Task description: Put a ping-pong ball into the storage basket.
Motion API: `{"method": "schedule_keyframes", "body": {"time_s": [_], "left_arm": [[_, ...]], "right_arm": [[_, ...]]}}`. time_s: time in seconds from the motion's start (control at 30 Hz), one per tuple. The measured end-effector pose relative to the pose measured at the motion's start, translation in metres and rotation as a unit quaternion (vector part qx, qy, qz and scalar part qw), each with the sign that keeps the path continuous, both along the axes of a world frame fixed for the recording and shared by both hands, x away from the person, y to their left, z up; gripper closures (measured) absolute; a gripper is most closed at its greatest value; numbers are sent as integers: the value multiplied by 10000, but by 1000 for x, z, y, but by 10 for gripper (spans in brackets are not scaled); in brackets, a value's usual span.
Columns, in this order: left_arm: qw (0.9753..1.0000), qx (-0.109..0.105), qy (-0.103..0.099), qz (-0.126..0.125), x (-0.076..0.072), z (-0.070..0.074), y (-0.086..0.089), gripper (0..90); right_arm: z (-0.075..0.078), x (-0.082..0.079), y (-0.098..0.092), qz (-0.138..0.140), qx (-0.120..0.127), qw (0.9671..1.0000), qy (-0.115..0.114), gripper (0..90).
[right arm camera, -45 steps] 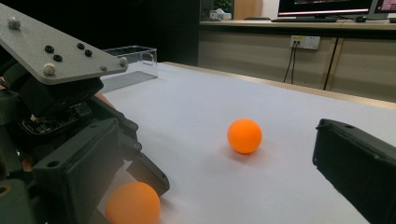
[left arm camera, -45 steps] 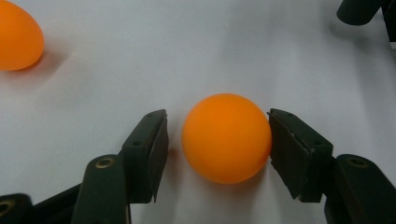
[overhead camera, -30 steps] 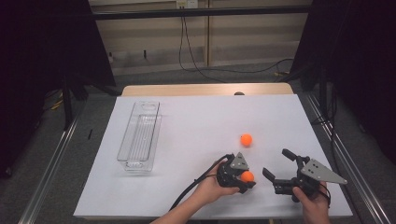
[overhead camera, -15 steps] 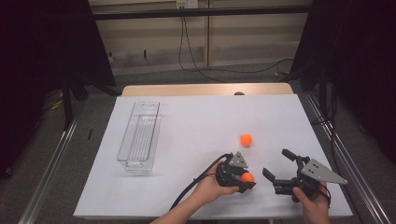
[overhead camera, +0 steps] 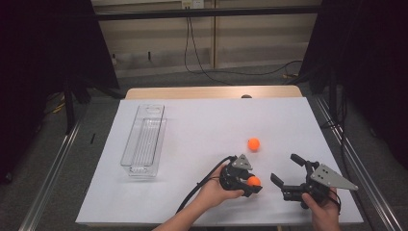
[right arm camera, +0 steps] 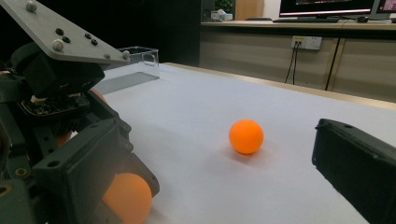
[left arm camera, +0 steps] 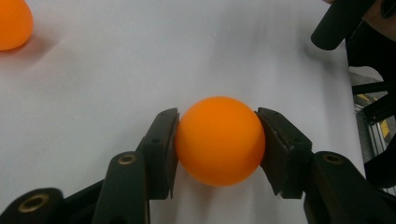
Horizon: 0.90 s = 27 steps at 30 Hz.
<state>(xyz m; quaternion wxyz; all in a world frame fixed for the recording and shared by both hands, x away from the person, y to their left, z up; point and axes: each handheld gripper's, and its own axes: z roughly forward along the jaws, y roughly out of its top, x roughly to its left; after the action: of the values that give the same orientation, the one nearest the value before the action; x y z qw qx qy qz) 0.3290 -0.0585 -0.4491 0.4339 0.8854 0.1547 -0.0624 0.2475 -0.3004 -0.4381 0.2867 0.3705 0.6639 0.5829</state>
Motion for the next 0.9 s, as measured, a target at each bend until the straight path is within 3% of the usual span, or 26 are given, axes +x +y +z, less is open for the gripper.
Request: {"method": "schedule_keyframes", "body": {"time_s": [0.9], "left_arm": [[9998,-54,130,122,9,10,16,507]], "right_arm": [[0,0,1,17,-10,10000,5,15]]}}
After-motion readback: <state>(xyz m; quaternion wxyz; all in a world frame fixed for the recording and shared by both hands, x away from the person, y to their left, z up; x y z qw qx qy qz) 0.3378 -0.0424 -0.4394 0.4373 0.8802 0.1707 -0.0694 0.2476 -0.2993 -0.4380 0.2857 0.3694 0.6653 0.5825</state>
